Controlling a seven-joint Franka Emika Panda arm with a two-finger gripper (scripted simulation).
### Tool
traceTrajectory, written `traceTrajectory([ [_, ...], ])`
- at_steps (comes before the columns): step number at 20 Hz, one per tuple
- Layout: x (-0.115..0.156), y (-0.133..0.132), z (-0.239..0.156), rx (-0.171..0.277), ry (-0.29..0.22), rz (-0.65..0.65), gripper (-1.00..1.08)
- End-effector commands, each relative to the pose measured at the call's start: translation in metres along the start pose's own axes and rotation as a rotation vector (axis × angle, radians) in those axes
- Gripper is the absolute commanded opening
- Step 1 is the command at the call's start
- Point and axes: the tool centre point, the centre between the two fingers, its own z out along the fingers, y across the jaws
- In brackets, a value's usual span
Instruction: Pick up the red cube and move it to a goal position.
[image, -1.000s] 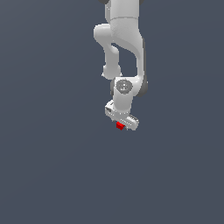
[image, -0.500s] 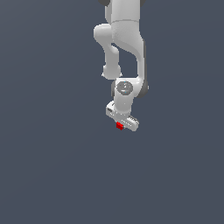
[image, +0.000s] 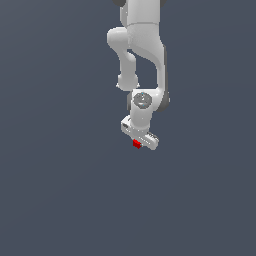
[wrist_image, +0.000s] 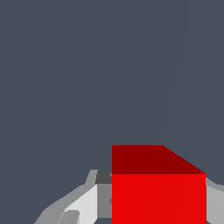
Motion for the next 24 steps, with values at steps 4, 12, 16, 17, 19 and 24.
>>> traceTrajectory([
  [4,0.006,-0.002,-0.012,0.001,0.001,0.000,-1.00],
  [12,0.030,-0.010,-0.056,0.000,0.001,0.001,-1.00],
  [16,0.048,-0.016,-0.088,0.000,0.001,0.001,-1.00],
  [17,0.052,-0.018,-0.096,0.000,0.001,0.001,-1.00],
  [19,0.061,-0.021,-0.111,0.000,0.001,0.001,-1.00],
  [24,0.077,-0.028,-0.140,0.000,0.001,0.001,-1.00],
])
